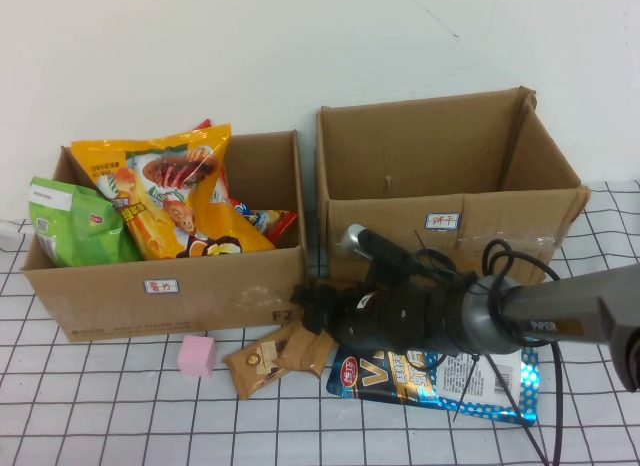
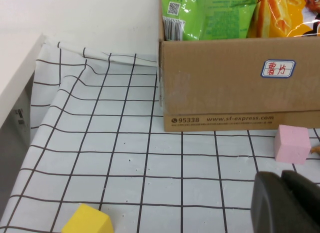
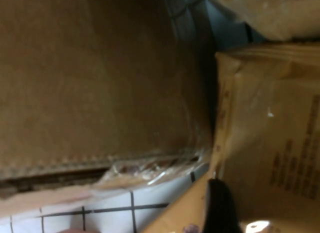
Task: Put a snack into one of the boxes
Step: Pick up the biscuit, then place the biscuit in the biscuit box
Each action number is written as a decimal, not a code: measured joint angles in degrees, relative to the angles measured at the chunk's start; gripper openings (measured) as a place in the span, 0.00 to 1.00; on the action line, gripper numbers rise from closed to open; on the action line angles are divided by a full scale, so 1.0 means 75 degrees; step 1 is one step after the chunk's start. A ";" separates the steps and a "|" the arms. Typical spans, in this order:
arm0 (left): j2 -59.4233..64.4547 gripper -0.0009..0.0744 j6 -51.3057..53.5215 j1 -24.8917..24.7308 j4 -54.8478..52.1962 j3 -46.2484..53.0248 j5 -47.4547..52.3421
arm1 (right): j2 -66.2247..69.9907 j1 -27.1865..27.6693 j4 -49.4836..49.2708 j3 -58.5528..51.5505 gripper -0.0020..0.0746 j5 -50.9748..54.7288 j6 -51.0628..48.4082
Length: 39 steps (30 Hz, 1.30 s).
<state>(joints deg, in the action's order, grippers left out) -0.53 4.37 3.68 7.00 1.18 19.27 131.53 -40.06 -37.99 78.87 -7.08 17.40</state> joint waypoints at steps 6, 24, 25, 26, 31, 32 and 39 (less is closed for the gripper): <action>0.0000 0.01 0.0000 0.0000 0.0000 0.0000 0.0000 | 0.0000 0.0007 0.0123 0.0000 0.35 -0.0094 0.0019; 0.0000 0.01 -0.0014 0.0000 0.0000 0.0000 0.0000 | -0.1303 -0.0055 0.1865 -0.0327 0.21 0.1332 -0.0002; 0.0000 0.01 -0.0014 0.0000 0.0000 0.0000 0.0000 | -0.1505 -0.0067 0.1953 -0.0455 0.21 0.1332 -0.0020; 0.0000 0.01 -0.0014 0.0000 0.0000 0.0000 0.0000 | -0.1776 -0.0074 0.2038 -0.0637 0.21 0.1332 -0.0059; 0.0000 0.01 -0.0014 0.0000 0.0000 0.0000 0.0000 | -0.3246 -0.0104 0.2302 -0.1826 0.21 0.1061 -0.0257; 0.0000 0.01 -0.0014 0.0000 0.0000 0.0000 0.0000 | -0.3485 -0.0104 0.2354 -0.2019 0.21 0.0943 -0.0271; 0.0000 0.01 -0.0014 0.0000 0.0000 0.0000 0.0000 | -0.4907 0.0320 0.2817 -0.2674 0.21 -0.1339 -0.1298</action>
<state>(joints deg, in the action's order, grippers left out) -0.53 4.26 3.68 7.00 1.18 19.27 94.73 -37.65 -16.86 58.82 -17.12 7.67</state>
